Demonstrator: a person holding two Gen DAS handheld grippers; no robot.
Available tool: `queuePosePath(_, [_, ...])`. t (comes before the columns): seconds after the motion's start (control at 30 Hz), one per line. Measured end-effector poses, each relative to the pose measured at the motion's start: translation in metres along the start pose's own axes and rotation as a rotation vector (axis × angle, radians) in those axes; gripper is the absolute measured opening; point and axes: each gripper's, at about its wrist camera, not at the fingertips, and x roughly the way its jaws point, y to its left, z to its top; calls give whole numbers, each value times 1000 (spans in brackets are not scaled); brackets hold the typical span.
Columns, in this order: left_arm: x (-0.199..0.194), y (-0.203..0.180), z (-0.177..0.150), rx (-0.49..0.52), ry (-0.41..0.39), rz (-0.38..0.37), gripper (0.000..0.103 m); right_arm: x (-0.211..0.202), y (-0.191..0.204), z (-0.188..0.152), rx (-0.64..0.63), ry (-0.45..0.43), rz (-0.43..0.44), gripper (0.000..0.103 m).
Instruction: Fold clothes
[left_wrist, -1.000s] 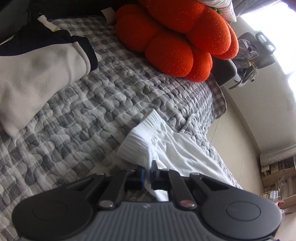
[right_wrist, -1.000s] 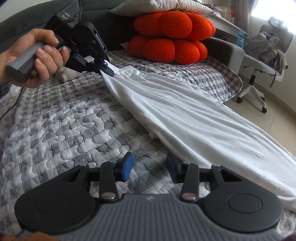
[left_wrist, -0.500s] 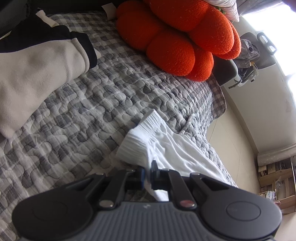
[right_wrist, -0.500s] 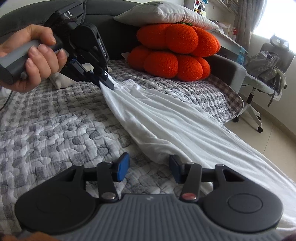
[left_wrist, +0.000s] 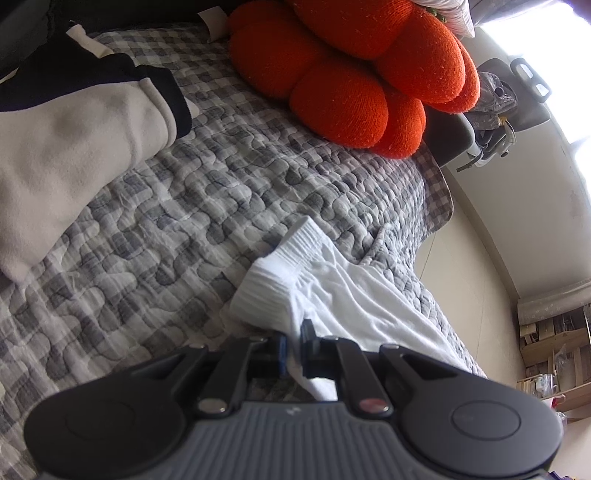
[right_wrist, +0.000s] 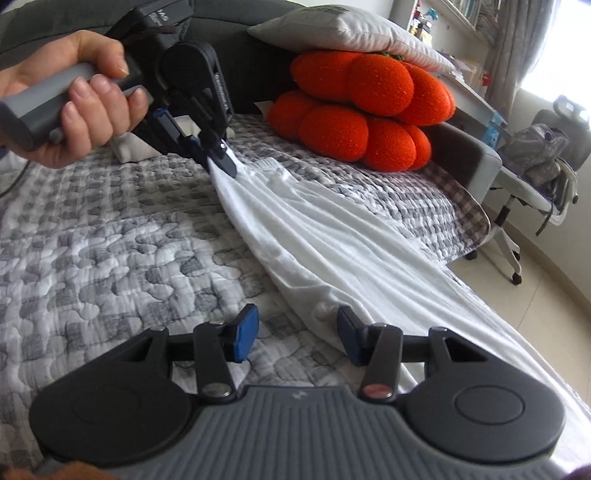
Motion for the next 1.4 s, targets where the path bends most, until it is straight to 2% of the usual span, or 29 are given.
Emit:
queuePosePath(0.1, [0, -1, 0, 7, -1, 5, 7, 1, 2, 1, -5, -1, 22, 51])
queuePosePath(0.23, [-1, -2, -2, 22, -2, 14, 7, 4, -2, 0, 6, 5, -40, 50])
queuePosePath(0.33, [-2, -2, -2, 25, -3, 13, 7, 3, -8, 1, 59, -6, -32, 47])
queuePosePath(0.37, [-3, -2, -2, 26, -3, 13, 7, 3, -8, 0, 63, -12, -33, 33])
queuePosePath(0.4, [-2, -2, -2, 29, -2, 15, 7, 3, -7, 0, 64, -19, -35, 26])
queuePosePath(0.43, [-2, -2, -2, 32, -1, 18, 7, 4, -6, 0, 61, -21, -44, 14])
queuePosePath(0.5, [-1, -2, -2, 37, 1, 24, 7, 5, -5, -1, 56, -22, -59, 6])
queuePosePath(0.9, [0, 2, -4, 40, 4, 36, 12, -26, -1, 4, 38, -69, 54, 6])
queuePosePath(0.97, [0, 2, -5, 46, 4, 48, 21, -28, 2, 3, 40, -66, 75, 6])
queuePosePath(1.1, [-1, 4, -7, 56, 1, 67, 26, -31, 11, 1, -4, -37, 84, 6])
queuePosePath(1.17, [-3, 4, -6, 60, -11, 76, 32, -29, 11, -2, -18, -6, 73, 6])
queuePosePath(1.27, [-3, 5, -6, 64, -17, 86, 32, -31, 9, -6, -15, 6, 114, 6])
queuePosePath(1.37, [-4, 8, -5, 63, -19, 89, 32, -39, 13, -4, -20, -6, 195, 6])
queuePosePath(1.4, [-5, 8, -5, 62, -20, 89, 32, -40, 15, -3, -29, -3, 193, 6])
